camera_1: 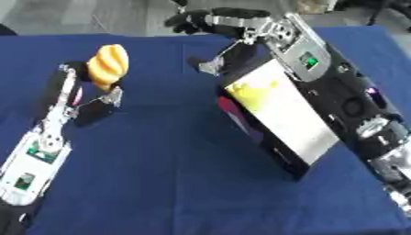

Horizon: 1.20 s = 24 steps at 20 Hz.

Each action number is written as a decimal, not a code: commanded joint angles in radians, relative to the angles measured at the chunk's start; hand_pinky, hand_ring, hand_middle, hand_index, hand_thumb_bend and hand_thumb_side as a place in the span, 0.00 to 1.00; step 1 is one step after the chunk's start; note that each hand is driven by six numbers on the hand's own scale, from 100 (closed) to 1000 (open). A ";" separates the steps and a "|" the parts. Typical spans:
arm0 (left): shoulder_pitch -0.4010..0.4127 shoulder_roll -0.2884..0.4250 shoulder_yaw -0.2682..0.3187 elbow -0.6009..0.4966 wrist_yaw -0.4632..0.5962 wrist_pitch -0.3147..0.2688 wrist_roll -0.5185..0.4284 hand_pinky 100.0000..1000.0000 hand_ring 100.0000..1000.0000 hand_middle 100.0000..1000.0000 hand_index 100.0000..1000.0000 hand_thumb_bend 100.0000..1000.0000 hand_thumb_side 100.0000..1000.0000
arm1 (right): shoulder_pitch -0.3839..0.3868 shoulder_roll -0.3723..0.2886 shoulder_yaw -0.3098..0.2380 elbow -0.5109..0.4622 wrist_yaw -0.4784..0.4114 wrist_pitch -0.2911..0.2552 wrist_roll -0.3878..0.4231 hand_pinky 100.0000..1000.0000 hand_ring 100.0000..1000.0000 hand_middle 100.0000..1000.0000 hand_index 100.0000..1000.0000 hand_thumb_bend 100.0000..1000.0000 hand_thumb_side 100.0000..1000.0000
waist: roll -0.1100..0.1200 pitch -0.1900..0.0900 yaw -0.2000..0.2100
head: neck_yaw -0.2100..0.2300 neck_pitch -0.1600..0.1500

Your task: Pick up the objects with one hand, pass them to the other hand, and then place them into the box on the other side of the table.

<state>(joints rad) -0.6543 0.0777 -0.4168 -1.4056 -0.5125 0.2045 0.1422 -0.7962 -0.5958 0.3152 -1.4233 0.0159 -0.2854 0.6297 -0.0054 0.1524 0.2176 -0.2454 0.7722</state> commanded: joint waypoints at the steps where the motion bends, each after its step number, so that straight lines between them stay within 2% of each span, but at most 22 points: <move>1: -0.028 -0.015 -0.004 -0.007 -0.012 -0.013 -0.002 0.73 0.67 0.41 0.47 0.00 0.20 | -0.023 -0.007 -0.005 -0.001 0.017 -0.006 0.002 1.00 1.00 1.00 1.00 0.00 0.08 | -0.010 0.005 0.003 | -0.008 -0.002; 13: -0.041 -0.059 -0.023 0.008 -0.032 -0.036 -0.003 0.73 0.67 0.41 0.47 0.00 0.22 | -0.028 0.015 -0.003 0.022 0.067 -0.054 0.020 1.00 1.00 1.00 1.00 0.00 0.13 | -0.013 0.021 0.021 | -0.031 -0.002; 24: -0.052 -0.085 -0.033 0.030 -0.053 -0.051 -0.005 0.73 0.67 0.41 0.47 0.00 0.22 | -0.033 0.026 -0.006 0.042 0.082 -0.069 0.039 1.00 1.00 1.00 1.00 0.00 0.20 | -0.014 0.030 0.032 | -0.042 -0.002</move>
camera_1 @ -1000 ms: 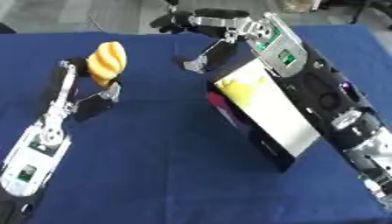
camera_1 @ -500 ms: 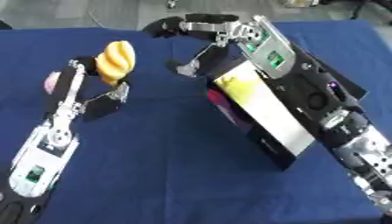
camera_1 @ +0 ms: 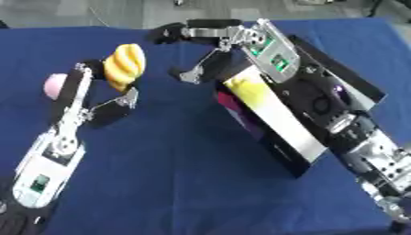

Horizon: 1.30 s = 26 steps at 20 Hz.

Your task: Pick up the objects with one hand, pass them to the other hand, and then place them into the box on the other side of the table.

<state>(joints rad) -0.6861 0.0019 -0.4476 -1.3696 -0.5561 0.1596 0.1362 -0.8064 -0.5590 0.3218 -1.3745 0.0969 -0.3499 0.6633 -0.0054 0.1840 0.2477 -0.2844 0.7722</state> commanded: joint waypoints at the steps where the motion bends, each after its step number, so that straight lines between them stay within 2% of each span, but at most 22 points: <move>1: -0.021 -0.011 -0.002 -0.004 -0.010 -0.007 0.001 0.73 0.67 0.41 0.47 0.00 0.22 | -0.023 -0.011 -0.012 -0.007 -0.001 -0.004 0.008 1.00 1.00 1.00 1.00 0.00 0.20 | -0.014 -0.001 0.003 | -0.004 -0.002; 10: -0.030 -0.032 -0.010 0.020 -0.030 -0.022 0.001 0.72 0.67 0.41 0.47 0.00 0.21 | -0.029 -0.004 -0.013 -0.005 0.004 0.021 0.013 1.00 1.00 1.00 1.00 0.00 0.28 | -0.017 0.008 0.014 | -0.002 -0.002; 26: -0.051 -0.056 -0.022 0.033 -0.049 -0.040 0.002 0.72 0.67 0.40 0.47 0.00 0.21 | -0.027 0.001 -0.010 0.001 0.029 0.025 0.025 1.00 1.00 1.00 1.00 0.00 0.31 | -0.025 0.015 0.037 | -0.016 -0.012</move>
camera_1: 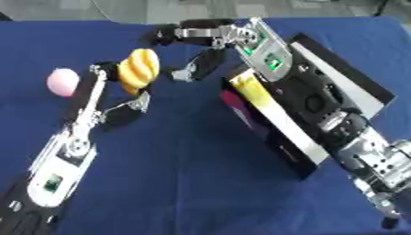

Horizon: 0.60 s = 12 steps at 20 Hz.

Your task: Pick up the objects with one hand, pass them to the other hand, and then place them into the box on the other side of the table.

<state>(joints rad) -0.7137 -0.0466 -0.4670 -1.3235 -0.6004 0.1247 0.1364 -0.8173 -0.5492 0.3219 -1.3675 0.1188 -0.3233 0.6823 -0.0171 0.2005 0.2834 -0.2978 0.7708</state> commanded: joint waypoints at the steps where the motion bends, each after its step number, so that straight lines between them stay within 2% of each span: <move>1: -0.024 -0.009 -0.004 -0.014 -0.005 -0.006 0.002 0.72 0.67 0.40 0.47 0.00 0.21 | -0.015 -0.008 -0.010 -0.006 0.009 -0.002 0.008 1.00 1.00 1.00 1.00 0.00 0.31 | -0.014 0.000 0.002 | -0.002 -0.011; 12: -0.033 -0.020 -0.006 0.005 -0.015 -0.007 0.001 0.72 0.67 0.40 0.47 0.00 0.19 | -0.014 -0.008 -0.006 -0.027 0.001 -0.002 0.029 1.00 1.00 1.00 1.00 0.00 0.31 | -0.017 0.006 0.003 | 0.001 -0.012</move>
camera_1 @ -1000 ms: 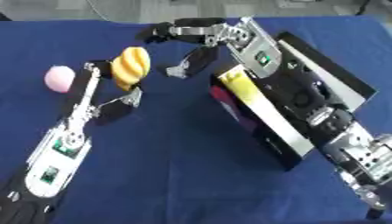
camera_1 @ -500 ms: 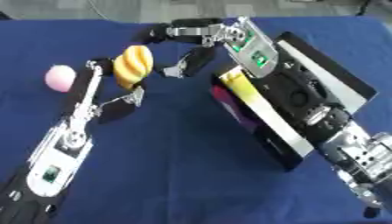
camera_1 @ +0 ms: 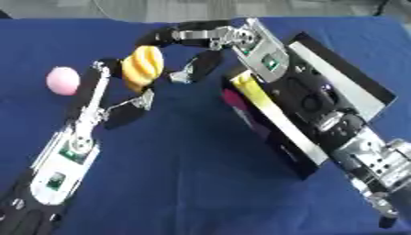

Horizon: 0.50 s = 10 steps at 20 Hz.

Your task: Pick up the objects with one hand, pass them to the other hand, and then place them into the box on the other side of the table.

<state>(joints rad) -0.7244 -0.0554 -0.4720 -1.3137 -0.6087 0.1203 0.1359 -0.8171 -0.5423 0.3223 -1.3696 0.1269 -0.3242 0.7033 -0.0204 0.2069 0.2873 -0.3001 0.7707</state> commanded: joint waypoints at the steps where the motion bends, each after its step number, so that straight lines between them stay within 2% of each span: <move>1: -0.023 -0.012 -0.001 -0.002 -0.007 -0.003 0.002 0.72 0.67 0.40 0.47 0.00 0.19 | -0.013 -0.016 -0.005 -0.029 -0.010 0.000 0.012 1.00 1.00 1.00 1.00 0.00 0.30 | -0.014 0.000 -0.001 | 0.004 -0.013; 10: -0.027 -0.016 0.001 0.009 -0.008 -0.002 0.007 0.71 0.67 0.40 0.47 0.00 0.18 | -0.007 -0.021 -0.004 -0.053 -0.032 0.007 0.031 1.00 1.00 1.00 1.00 0.00 0.24 | -0.015 0.003 -0.002 | 0.005 -0.015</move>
<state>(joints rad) -0.7312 -0.0634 -0.4720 -1.2953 -0.6122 0.1188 0.1386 -0.8088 -0.5424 0.3229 -1.3960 0.1078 -0.3167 0.7308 -0.0229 0.2121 0.2863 -0.2969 0.7638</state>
